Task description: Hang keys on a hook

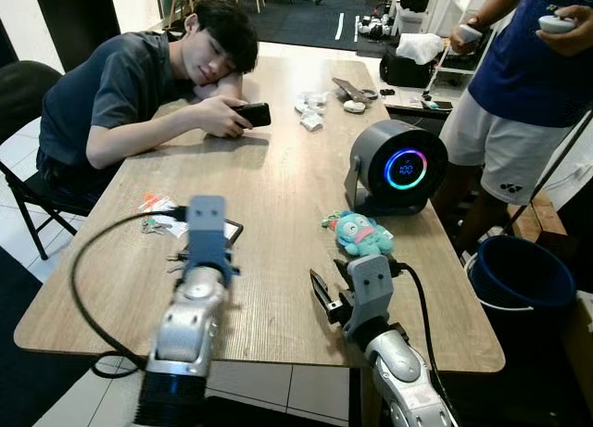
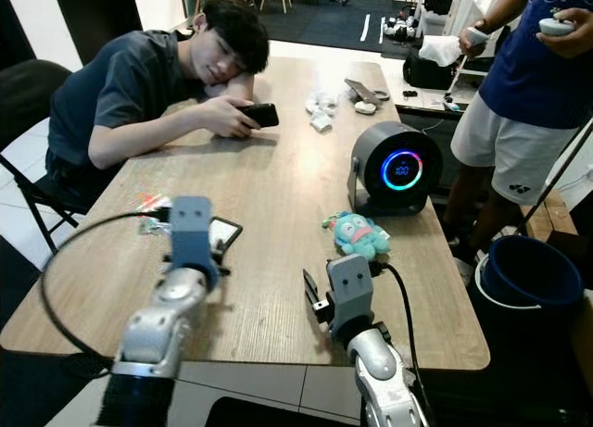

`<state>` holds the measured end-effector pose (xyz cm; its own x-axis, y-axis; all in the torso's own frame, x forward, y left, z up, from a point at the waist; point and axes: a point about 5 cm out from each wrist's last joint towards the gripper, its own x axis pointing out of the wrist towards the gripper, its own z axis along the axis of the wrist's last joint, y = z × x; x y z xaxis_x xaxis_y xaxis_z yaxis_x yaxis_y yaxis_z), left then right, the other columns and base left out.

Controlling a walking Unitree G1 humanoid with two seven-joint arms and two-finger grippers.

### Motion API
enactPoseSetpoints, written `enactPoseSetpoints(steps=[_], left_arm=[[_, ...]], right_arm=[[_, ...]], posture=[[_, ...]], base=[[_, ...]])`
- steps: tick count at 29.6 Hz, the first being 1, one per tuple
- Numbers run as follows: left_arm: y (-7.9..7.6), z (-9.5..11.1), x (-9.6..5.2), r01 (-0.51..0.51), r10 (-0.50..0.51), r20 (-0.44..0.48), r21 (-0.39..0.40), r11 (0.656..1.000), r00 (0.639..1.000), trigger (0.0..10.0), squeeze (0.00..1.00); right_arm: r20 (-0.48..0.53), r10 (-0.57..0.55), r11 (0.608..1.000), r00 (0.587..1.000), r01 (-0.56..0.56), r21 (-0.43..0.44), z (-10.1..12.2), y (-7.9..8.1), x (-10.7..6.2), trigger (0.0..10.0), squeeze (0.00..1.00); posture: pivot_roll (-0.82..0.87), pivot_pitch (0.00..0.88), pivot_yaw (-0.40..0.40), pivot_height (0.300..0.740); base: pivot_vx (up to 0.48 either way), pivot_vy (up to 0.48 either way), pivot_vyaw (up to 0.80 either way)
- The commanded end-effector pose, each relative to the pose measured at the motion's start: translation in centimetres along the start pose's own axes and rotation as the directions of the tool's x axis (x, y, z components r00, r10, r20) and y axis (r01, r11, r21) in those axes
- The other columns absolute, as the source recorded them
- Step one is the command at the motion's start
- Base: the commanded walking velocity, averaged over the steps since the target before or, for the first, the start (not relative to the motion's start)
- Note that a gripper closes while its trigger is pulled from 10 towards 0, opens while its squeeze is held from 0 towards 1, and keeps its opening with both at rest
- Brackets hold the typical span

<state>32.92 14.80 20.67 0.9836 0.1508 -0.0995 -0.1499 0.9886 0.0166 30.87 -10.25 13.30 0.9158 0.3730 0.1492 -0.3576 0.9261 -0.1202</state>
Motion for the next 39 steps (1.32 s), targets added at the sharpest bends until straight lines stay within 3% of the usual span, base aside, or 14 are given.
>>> enactPoseSetpoints(steps=[1,6,10,16,27,34,39], left_arm=[[1.4,-0.2,-0.6,-0.021,0.021,-0.015,0.003,1.0,1.0,10.0,0.0],[2.5,-1.5,-0.8,-0.076,0.078,-0.054,0.026,0.997,0.996,10.0,0.0],[2.3,-2.6,-0.9,-0.059,0.062,-0.106,0.035,0.998,0.992,10.0,0.0],[1.1,-3.7,-2.0,0.036,-0.056,-0.211,-0.099,0.994,0.976,10.0,0.0],[-0.2,-2.9,-0.9,-0.011,-0.006,-0.172,-0.097,0.995,0.985,10.0,0.0],[-1.0,-0.3,-0.3,0.004,-0.017,-0.078,-0.154,0.988,0.997,10.0,0.0],[-1.9,-0.2,-0.2,0.048,-0.053,-0.051,-0.088,0.995,0.997,10.0,0.0]], right_arm=[[-0.014,-0.013,1.0,1.0,0.013,-0.003,-0.3,-0.3,-0.5,10.0,0.0],[-0.016,-0.002,1.0,1.0,0.002,-0.003,-0.4,-0.1,-0.2,10.0,0.0],[-0.012,0.006,1.0,1.0,-0.006,0.0,-0.2,0.1,0.0,10.0,0.0],[-0.015,0.005,1.0,1.0,-0.005,-0.001,-0.3,-0.1,-0.2,10.0,0.0],[-0.017,0.009,1.0,1.0,-0.009,0.001,-0.3,0.1,0.0,10.0,0.0],[-0.018,0.006,1.0,1.0,-0.006,0.002,-0.4,0.1,-0.2,10.0,0.0],[-0.021,0.005,1.0,1.0,-0.005,0.002,-0.4,0.2,-0.3,10.0,0.0]], posture=[[0.11,0.206,-0.012,0.74],[0.12,0.203,-0.024,0.74],[0.12,0.205,-0.029,0.74],[0.11,0.21,-0.031,0.74],[0.12,0.214,-0.033,0.74],[0.11,0.216,-0.029,0.74],[0.11,0.218,-0.027,0.74]], base=[[0.0,0.0,0.0],[0.0,0.0,0.0],[0.0,0.0,0.0],[0.0,0.0,0.0],[0.0,0.0,0.0],[0.0,0.0,0.0],[0.0,0.0,0.0]])
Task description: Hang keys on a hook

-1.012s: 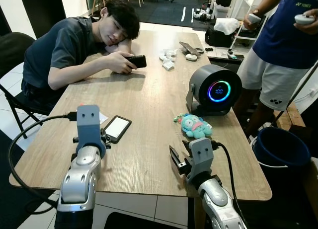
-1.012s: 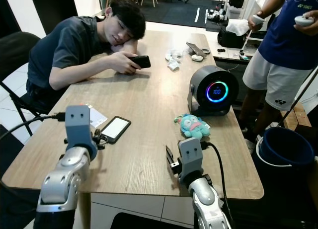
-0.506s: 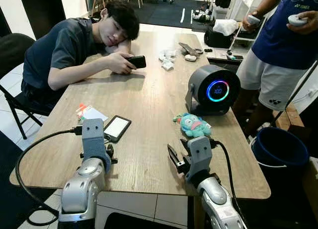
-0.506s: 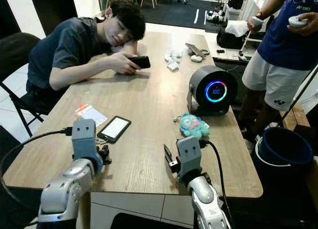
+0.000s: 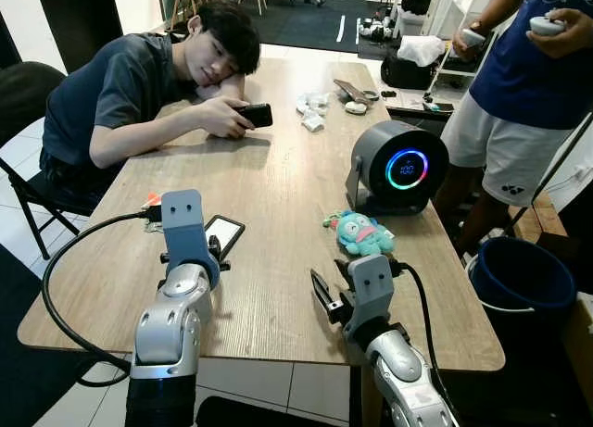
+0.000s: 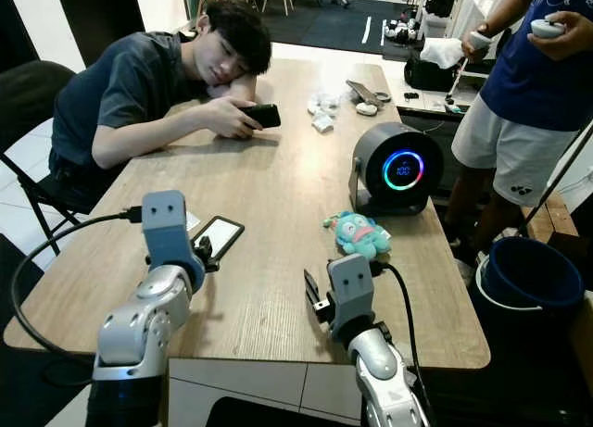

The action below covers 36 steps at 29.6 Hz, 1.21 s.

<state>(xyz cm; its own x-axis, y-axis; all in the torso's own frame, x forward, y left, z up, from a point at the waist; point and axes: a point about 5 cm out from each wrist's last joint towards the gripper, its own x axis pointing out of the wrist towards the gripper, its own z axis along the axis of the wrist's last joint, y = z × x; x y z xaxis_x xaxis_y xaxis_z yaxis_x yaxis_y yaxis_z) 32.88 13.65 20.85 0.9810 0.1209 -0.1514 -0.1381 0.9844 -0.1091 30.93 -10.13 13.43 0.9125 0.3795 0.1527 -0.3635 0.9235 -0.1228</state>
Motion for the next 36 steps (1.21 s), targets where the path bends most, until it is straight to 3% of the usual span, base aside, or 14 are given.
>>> enactPoseSetpoints(steps=[1,3,5,10,14,17,18,20,28,31,36], left_arm=[[-0.7,-0.5,0.1,0.023,-0.023,-0.002,0.037,0.999,1.0,10.0,0.0],[-0.7,-0.5,0.1,0.023,-0.023,-0.002,0.037,0.999,1.0,10.0,0.0],[-1.4,-1.1,0.0,0.061,-0.061,-0.006,0.104,0.993,0.998,10.0,0.0],[-2.0,-1.6,-0.1,0.108,-0.107,-0.016,0.116,0.987,0.994,10.0,0.0],[-3.0,-1.4,-0.2,0.18,-0.178,-0.026,0.07,0.981,0.984,10.0,0.0],[-3.0,-0.8,-0.1,0.114,-0.112,-0.038,0.077,0.99,0.993,10.0,0.0],[-3.1,0.2,-0.4,0.152,-0.152,0.002,0.015,0.988,0.988,10.0,0.0],[-3.2,0.7,-0.6,0.189,-0.188,0.039,-0.021,0.982,0.981,10.0,0.0],[-3.0,0.8,-0.7,0.176,-0.19,0.088,0.148,0.973,0.978,10.0,0.0],[-3.6,0.4,-0.9,0.271,-0.273,0.043,0.036,0.962,0.961,10.0,0.0],[-4.5,-0.1,-1.2,0.327,-0.327,-0.003,0.029,0.945,0.945,10.0,0.0]], right_arm=[[-0.025,-0.001,1.0,1.0,0.002,0.004,-0.6,0.1,-0.4,10.0,0.0],[-0.025,-0.001,1.0,1.0,0.002,0.004,-0.6,0.1,-0.4,10.0,0.0],[-0.027,-0.003,1.0,1.0,0.003,0.005,-0.6,0.1,-0.4,10.0,0.0],[-0.029,-0.003,1.0,1.0,0.003,0.004,-0.6,0.2,-0.4,10.0,0.0],[-0.03,-0.001,1.0,1.0,0.001,0.004,-0.6,0.2,-0.4,10.0,0.0],[-0.029,-0.002,1.0,1.0,0.002,0.004,-0.6,0.1,-0.3,10.0,0.0],[-0.03,-0.004,1.0,1.0,0.004,0.003,-0.6,0.1,-0.4,10.0,0.0],[-0.03,-0.004,1.0,1.0,0.004,0.003,-0.6,0.1,-0.4,10.0,0.0],[-0.032,-0.005,1.0,0.999,0.005,0.002,-0.7,0.0,-0.3,10.0,0.0],[-0.031,-0.003,1.0,1.0,0.004,0.001,-0.7,0.0,-0.2,10.0,0.0],[-0.03,-0.002,1.0,1.0,0.002,-0.001,-0.7,0.0,-0.2,10.0,0.0]], posture=[[0.11,0.218,-0.027,0.74],[0.11,0.218,-0.027,0.74],[0.11,0.22,-0.027,0.74],[0.11,0.221,-0.029,0.74],[0.11,0.221,-0.03,0.74],[0.1,0.22,-0.029,0.74],[0.1,0.219,-0.028,0.74],[0.1,0.219,-0.028,0.74],[0.1,0.216,-0.03,0.74],[0.1,0.213,-0.031,0.74],[0.1,0.212,-0.033,0.74]], base=[[0.0,0.0,0.0],[0.0,0.0,0.0],[0.0,0.0,0.0],[0.0,0.0,0.0],[0.0,0.0,0.0],[0.0,0.0,0.0],[0.0,0.0,0.0],[0.0,0.0,0.0],[0.0,0.0,0.0],[0.0,0.0,0.0],[0.0,0.0,0.0]])
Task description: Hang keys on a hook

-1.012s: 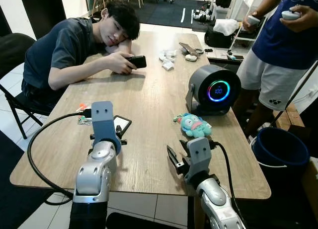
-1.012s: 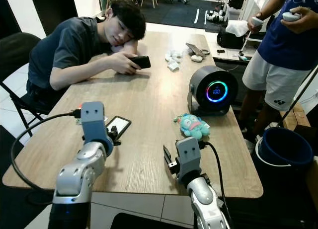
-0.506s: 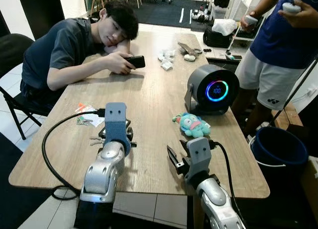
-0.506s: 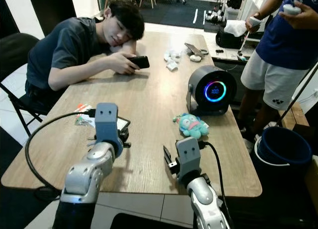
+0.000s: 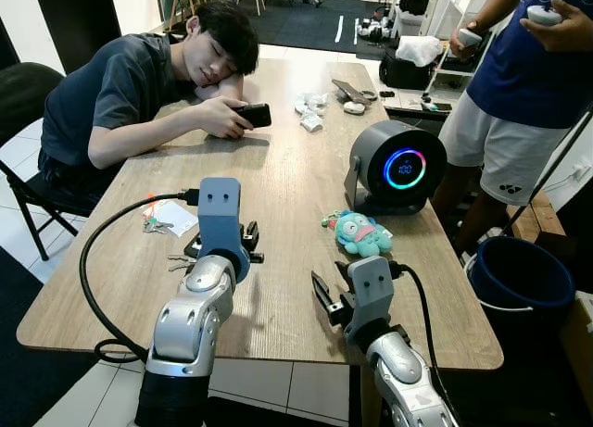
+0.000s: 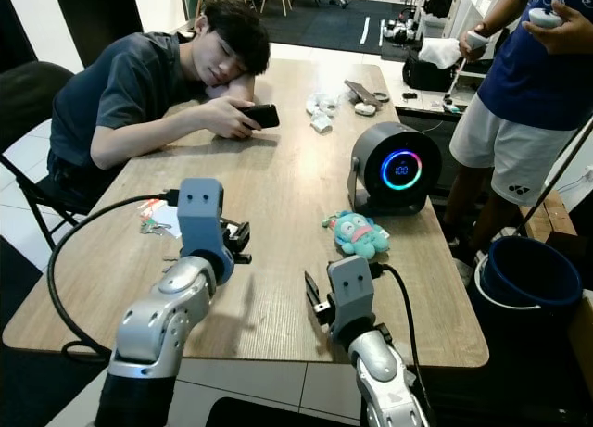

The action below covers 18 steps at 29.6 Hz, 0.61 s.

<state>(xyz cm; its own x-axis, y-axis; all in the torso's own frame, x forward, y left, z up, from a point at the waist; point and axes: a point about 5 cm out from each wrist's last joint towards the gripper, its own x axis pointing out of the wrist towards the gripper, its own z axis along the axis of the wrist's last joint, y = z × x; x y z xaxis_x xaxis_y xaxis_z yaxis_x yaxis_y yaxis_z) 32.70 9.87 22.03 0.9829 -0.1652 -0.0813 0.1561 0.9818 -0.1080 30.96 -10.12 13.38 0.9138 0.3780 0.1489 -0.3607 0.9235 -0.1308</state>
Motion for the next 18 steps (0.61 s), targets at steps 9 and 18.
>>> enactPoseSetpoints(steps=[9,18], left_arm=[[-1.9,-1.7,0.8,0.069,-0.065,-0.043,0.081,0.994,0.997,10.0,0.0],[-1.6,-2.4,1.3,0.057,-0.051,-0.058,0.12,0.991,0.997,10.0,0.0]], right_arm=[[-0.026,0.007,1.0,1.0,-0.006,0.009,-0.6,0.3,-0.2,10.0,0.0],[-0.027,0.005,1.0,1.0,-0.005,0.008,-0.7,0.4,-0.2,10.0,0.0]], posture=[[0.1,0.213,-0.034,0.74],[0.1,0.208,-0.032,0.74]], base=[[0.0,0.0,0.0],[0.0,0.0,0.0]])
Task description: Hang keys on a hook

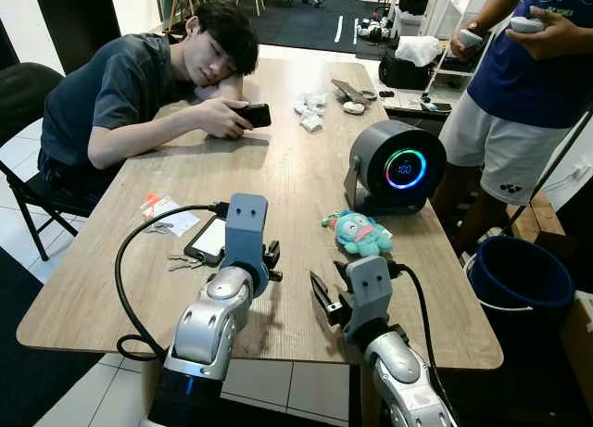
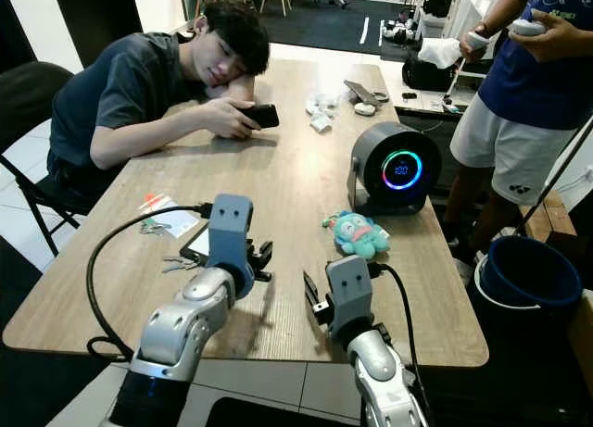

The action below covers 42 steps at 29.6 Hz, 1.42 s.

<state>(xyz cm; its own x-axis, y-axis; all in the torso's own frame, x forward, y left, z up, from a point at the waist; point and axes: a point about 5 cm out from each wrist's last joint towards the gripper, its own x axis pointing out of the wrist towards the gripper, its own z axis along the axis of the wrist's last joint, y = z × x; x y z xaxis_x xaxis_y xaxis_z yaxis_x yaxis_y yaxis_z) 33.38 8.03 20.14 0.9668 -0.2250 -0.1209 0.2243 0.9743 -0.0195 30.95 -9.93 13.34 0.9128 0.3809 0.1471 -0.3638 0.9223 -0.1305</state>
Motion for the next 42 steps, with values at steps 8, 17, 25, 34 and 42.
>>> enactPoseSetpoints(steps=[8,17,25,34,42], left_arm=[[0.8,-0.4,0.3,-0.054,0.053,0.009,0.055,0.997,0.999,10.0,0.0],[1.1,-0.4,0.2,-0.066,0.065,0.004,0.052,0.996,0.998,10.0,0.0],[0.4,-0.5,0.0,-0.04,0.04,0.003,0.033,0.999,0.999,10.0,0.0],[0.5,-0.7,-0.1,-0.043,0.043,0.0,0.04,0.998,0.999,10.0,0.0],[0.4,-0.8,0.0,-0.046,0.047,-0.005,0.047,0.998,0.999,10.0,0.0]], right_arm=[[-0.024,-0.002,1.0,1.0,0.002,0.005,-0.6,0.1,-0.2,10.0,0.0],[-0.025,-0.001,1.0,1.0,0.001,0.007,-0.7,0.1,-0.2,10.0,0.0],[-0.024,-0.003,1.0,1.0,0.003,0.008,-0.6,0.1,-0.2,10.0,0.0],[-0.024,-0.007,1.0,1.0,0.007,0.008,-0.6,0.1,-0.3,10.0,0.0],[-0.026,-0.004,1.0,1.0,0.005,0.009,-0.7,0.1,-0.3,10.0,0.0]], posture=[[0.1,0.21,-0.034,0.74],[0.1,0.212,-0.034,0.74],[0.1,0.214,-0.032,0.74],[0.1,0.215,-0.031,0.74],[0.1,0.217,-0.032,0.74]], base=[[0.0,0.0,0.0],[0.0,0.0,0.0],[0.0,0.0,0.0],[0.0,0.0,0.0],[0.0,0.0,0.0]])
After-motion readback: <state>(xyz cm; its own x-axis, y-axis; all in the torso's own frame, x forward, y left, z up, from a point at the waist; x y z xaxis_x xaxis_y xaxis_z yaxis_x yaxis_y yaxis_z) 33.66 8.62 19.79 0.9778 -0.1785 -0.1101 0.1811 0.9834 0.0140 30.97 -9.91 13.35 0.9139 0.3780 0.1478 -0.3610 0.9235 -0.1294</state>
